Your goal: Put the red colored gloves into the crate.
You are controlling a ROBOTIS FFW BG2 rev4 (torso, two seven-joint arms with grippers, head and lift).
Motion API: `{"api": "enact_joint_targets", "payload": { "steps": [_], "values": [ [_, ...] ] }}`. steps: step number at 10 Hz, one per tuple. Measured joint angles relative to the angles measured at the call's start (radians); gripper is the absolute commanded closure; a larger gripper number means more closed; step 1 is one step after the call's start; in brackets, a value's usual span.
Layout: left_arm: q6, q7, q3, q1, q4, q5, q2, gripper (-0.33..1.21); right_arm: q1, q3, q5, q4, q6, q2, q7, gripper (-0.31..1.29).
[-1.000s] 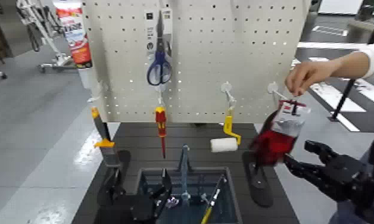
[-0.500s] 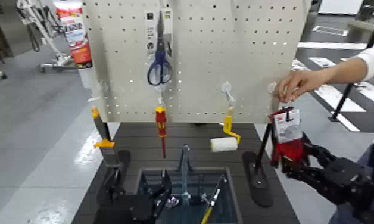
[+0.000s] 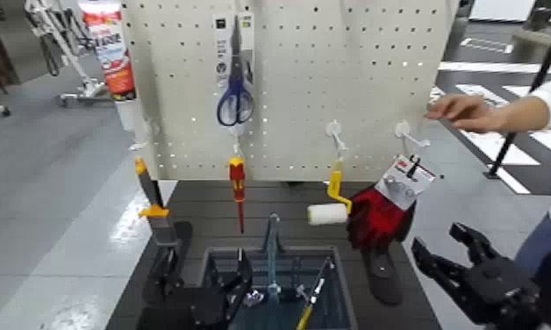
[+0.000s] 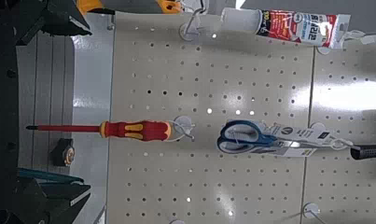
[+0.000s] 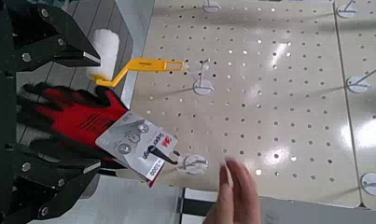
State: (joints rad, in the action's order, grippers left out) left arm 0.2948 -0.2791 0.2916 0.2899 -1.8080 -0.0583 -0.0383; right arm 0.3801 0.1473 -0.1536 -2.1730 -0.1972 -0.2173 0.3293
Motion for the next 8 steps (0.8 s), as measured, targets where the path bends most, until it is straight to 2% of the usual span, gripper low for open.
{"api": "enact_joint_targets", "payload": {
  "steps": [1,2,4,5,8],
  "values": [
    [0.002,-0.001,-0.004,0.003,-0.003,-0.001,0.000,0.11,0.050,-0.033,0.066,-0.031,0.032,-0.003,-0.061,0.47],
    [0.005,-0.001,-0.009,0.007,-0.003,-0.001,0.002,0.11,0.082,-0.060,0.103,-0.051,0.045,-0.007,-0.103,0.47],
    [0.016,-0.004,-0.013,0.010,-0.004,-0.010,0.005,0.11,0.107,-0.099,0.112,-0.037,0.097,0.000,-0.131,0.47],
    [0.021,-0.005,-0.012,0.011,-0.004,-0.015,0.007,0.11,0.115,-0.106,0.111,-0.028,0.122,0.008,-0.138,0.47],
    [0.025,-0.005,-0.012,0.012,-0.004,-0.018,0.009,0.11,0.128,-0.111,0.110,-0.009,0.137,0.016,-0.143,0.47]
  ]
}}
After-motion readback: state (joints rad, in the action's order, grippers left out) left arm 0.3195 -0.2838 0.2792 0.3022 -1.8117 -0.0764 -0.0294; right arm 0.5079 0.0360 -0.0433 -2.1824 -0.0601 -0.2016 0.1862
